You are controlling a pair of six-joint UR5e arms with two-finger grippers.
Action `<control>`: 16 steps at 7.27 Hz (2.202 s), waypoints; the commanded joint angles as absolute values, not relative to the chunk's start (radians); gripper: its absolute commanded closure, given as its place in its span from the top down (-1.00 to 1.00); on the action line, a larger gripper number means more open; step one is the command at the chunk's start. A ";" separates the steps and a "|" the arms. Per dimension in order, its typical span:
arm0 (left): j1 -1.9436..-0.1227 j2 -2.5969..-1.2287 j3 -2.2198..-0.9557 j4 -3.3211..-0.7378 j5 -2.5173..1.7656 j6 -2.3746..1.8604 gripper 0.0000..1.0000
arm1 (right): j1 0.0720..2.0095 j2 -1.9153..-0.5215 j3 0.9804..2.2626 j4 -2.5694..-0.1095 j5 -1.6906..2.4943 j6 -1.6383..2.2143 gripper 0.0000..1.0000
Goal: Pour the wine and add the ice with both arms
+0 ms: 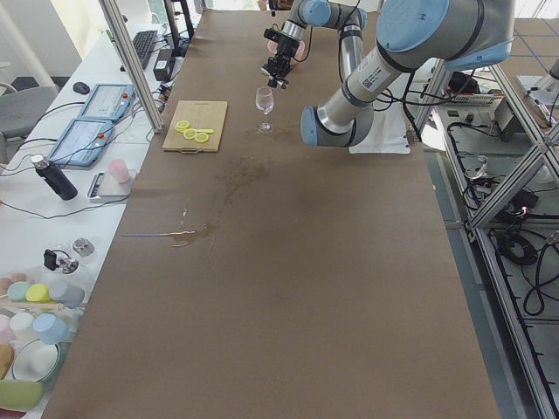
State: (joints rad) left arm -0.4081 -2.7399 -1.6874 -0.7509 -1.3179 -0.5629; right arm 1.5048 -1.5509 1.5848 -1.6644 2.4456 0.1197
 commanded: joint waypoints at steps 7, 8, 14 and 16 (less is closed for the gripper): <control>-0.593 -2.325 -1.988 -1.367 -1.413 -0.606 -1.00 | 1.505 -1.508 1.594 -1.666 2.448 0.118 1.00; -0.610 -2.228 -1.990 -1.540 -1.413 -0.642 -1.00 | 1.503 -1.503 1.594 -1.666 2.439 0.118 1.00; -0.637 -1.892 -1.765 -2.416 -1.341 -0.923 -1.00 | 1.482 -1.476 1.600 -1.672 2.448 0.118 1.00; -0.637 -1.839 -1.706 -2.560 -1.338 -0.919 -1.00 | 1.464 -1.473 1.598 -1.667 2.433 0.118 1.00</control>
